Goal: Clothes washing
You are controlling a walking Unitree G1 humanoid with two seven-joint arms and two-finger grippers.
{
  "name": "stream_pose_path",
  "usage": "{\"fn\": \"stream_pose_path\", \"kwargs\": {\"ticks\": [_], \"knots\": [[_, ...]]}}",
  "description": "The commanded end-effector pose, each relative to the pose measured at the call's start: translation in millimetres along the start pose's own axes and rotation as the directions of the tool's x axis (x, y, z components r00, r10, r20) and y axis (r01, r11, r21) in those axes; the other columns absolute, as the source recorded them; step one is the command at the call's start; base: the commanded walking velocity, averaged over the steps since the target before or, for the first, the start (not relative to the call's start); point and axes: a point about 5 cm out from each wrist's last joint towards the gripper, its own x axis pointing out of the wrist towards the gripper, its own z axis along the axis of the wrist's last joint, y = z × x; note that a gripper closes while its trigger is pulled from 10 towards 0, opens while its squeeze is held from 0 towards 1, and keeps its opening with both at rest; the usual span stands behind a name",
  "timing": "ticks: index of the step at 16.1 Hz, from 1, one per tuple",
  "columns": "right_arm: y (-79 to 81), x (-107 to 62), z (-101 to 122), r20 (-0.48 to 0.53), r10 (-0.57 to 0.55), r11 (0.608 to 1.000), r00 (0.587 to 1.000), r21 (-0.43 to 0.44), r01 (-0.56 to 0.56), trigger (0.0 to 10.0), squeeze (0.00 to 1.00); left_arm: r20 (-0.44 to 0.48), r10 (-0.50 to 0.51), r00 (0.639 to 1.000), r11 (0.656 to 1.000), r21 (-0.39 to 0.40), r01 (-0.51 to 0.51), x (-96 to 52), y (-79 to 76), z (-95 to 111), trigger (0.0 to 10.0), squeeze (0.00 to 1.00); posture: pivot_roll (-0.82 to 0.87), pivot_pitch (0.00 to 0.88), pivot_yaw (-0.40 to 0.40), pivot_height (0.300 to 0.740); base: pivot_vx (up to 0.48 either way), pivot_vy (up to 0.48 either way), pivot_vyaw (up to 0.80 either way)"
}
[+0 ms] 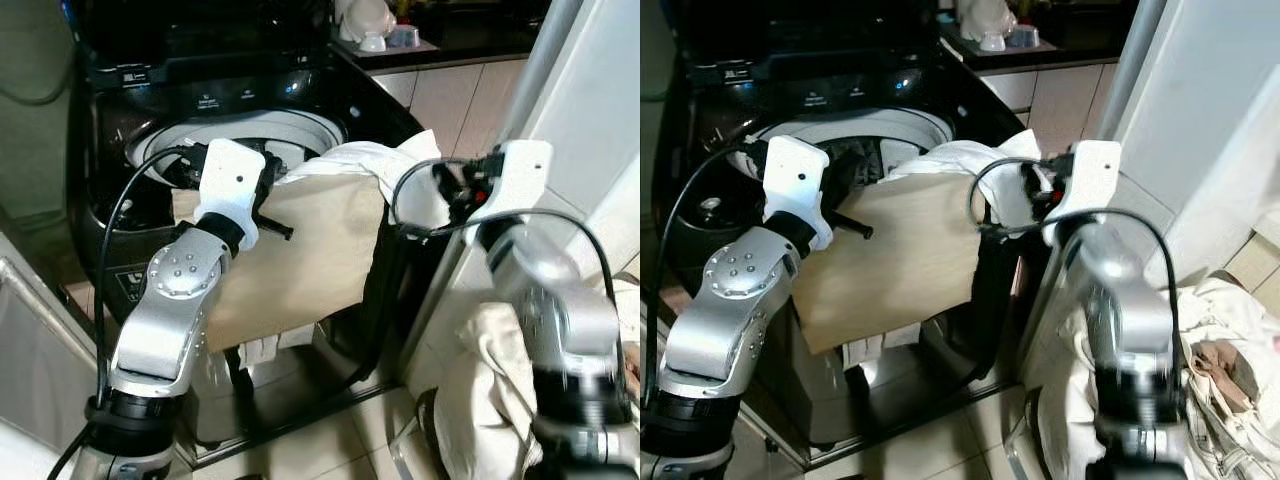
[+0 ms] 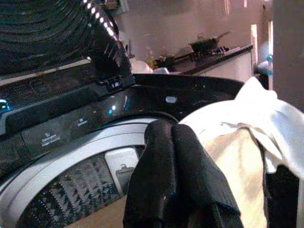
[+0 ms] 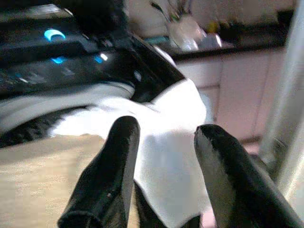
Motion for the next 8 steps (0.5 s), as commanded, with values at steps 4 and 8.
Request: {"fn": "stream_pose_path", "kwargs": {"ticks": [4, 8], "knots": [[-32.9, 31.1, -19, -0.092, -0.095, 0.985, 0.991, 0.138, 0.107, 3.0, 0.00, -0.012, -0.020, 1.000, 1.000, 0.015, 0.020, -1.5, 1.4, 0, 10.0, 0.00, 0.00, 0.000, -0.013, 0.740, 0.000, 0.000, 0.00], [-57.6, 44.5, -33, -0.172, -0.256, 0.959, 0.951, 0.078, 0.272, 4.0, 0.00, -0.022, -0.077, 0.997, 0.997, 0.020, 0.077, -7.8, -2.1, -1, 10.0, 0.00, 0.02, 0.000, -0.027, 0.740, 0.000, 0.000, 0.00]]}}
